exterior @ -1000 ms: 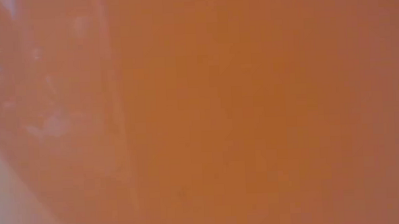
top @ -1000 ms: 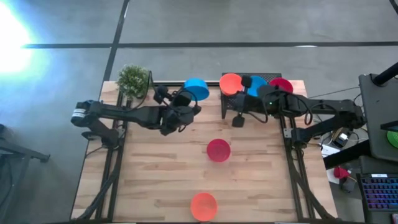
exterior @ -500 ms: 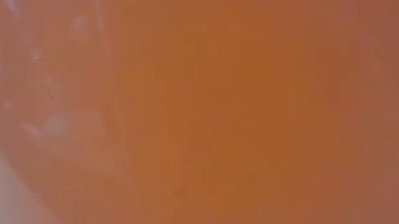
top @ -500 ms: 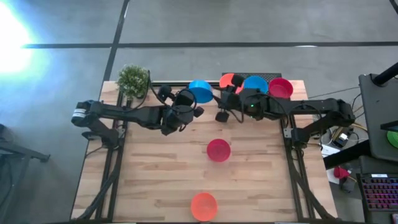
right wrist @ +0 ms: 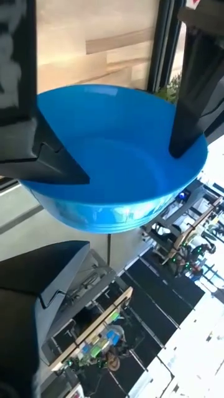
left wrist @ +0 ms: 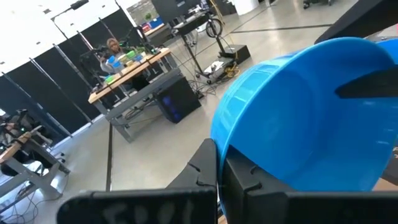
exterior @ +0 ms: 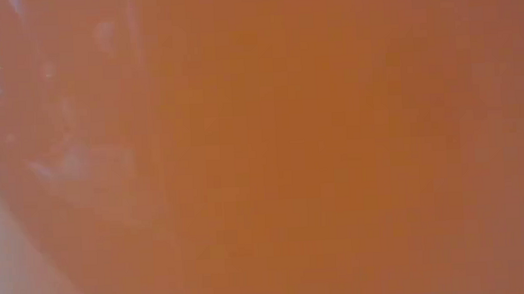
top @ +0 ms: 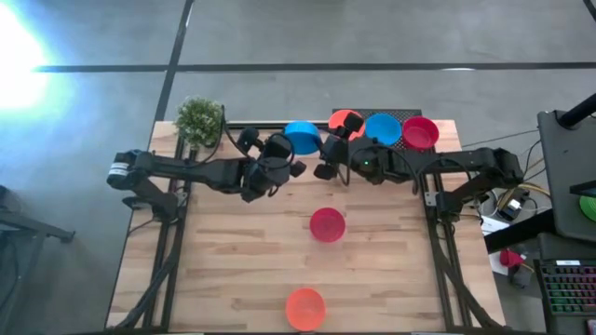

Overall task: Pick & Place Mini bowls
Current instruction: Stack the blue bowl on top of the stacked blue bowls on the shelf

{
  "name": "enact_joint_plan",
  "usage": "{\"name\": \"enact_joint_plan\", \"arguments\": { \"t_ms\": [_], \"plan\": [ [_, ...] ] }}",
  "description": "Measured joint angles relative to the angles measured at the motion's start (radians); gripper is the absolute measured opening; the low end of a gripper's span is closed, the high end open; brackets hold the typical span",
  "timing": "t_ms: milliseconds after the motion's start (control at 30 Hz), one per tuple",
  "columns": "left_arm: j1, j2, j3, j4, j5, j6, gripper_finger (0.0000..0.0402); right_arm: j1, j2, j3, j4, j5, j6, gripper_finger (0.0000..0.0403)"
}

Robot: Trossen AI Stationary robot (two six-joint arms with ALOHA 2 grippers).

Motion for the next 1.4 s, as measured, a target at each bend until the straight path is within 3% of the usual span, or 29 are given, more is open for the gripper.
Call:
{"name": "enact_joint_plan", "arguments": {
  "t_ms": [200, 433, 733, 1400],
  "plan": [
    [-0.001, -0.001, 0.000, 0.003, 0.005, 0.014, 0.0000, 0.000, 0.001, 0.000, -0.001, 0.001, 0.014, 0.0120],
    [-0.002, -0.001, 0.000, 0.003, 0.011, 0.020, 0.0000, -0.007, -0.002, 0.002, 0.007, 0.013, 0.023, 0.0021],
    [0.002, -0.001, 0.000, 0.002, 0.036, 0.001, 0.0011, -0.009, -0.001, 0.002, 0.000, 0.011, 0.022, 0.0010],
    [0.002, -0.003, 0.000, 0.003, 0.072, -0.080, 0.0111, -0.036, -0.006, 0.001, -0.057, -0.018, 0.048, 0.0008]
  ]
}}
